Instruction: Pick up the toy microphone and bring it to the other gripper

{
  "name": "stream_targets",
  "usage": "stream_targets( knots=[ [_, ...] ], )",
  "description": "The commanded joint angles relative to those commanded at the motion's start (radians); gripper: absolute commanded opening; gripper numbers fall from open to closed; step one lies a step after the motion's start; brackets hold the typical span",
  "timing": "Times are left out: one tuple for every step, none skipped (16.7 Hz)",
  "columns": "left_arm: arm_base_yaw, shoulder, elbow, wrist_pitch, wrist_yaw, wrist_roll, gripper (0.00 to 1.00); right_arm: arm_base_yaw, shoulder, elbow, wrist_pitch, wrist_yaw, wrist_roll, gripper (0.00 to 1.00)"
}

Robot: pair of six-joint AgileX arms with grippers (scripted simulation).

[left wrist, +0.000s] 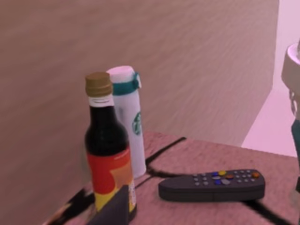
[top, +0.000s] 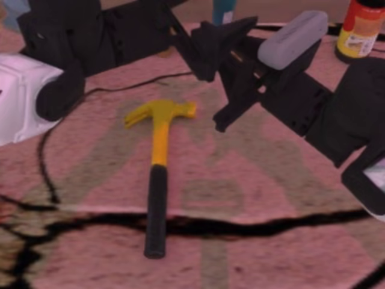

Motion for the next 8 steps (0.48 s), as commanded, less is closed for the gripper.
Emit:
stream_targets(
  knots=[
    [0.000,0.000,0.000,0.000,0.000,0.000,0.62,0.000,0.000,0.000,0.000,0.000,0.000,0.00],
    [0.000,0.000,0.000,0.000,0.000,0.000,0.55,0.000,0.000,0.000,0.000,0.000,0.000,0.00],
    [0.000,0.000,0.000,0.000,0.000,0.000,0.47,0.000,0.000,0.000,0.000,0.000,0.000,0.00],
    [0.000,0.000,0.000,0.000,0.000,0.000,0.40,0.000,0.000,0.000,0.000,0.000,0.000,0.00],
    [0.000,0.000,0.000,0.000,0.000,0.000,0.32,0.000,0.000,0.000,0.000,0.000,0.000,0.00],
    [0.000,0.000,0.000,0.000,0.000,0.000,0.25,0.000,0.000,0.000,0.000,0.000,0.000,0.00],
    [0.000,0.000,0.000,0.000,0.000,0.000,0.17,0.000,0.000,0.000,0.000,0.000,0.000,0.00],
    [0.000,0.000,0.000,0.000,0.000,0.000,0.10,0.000,0.000,0.000,0.000,0.000,0.000,0.00]
  ],
)
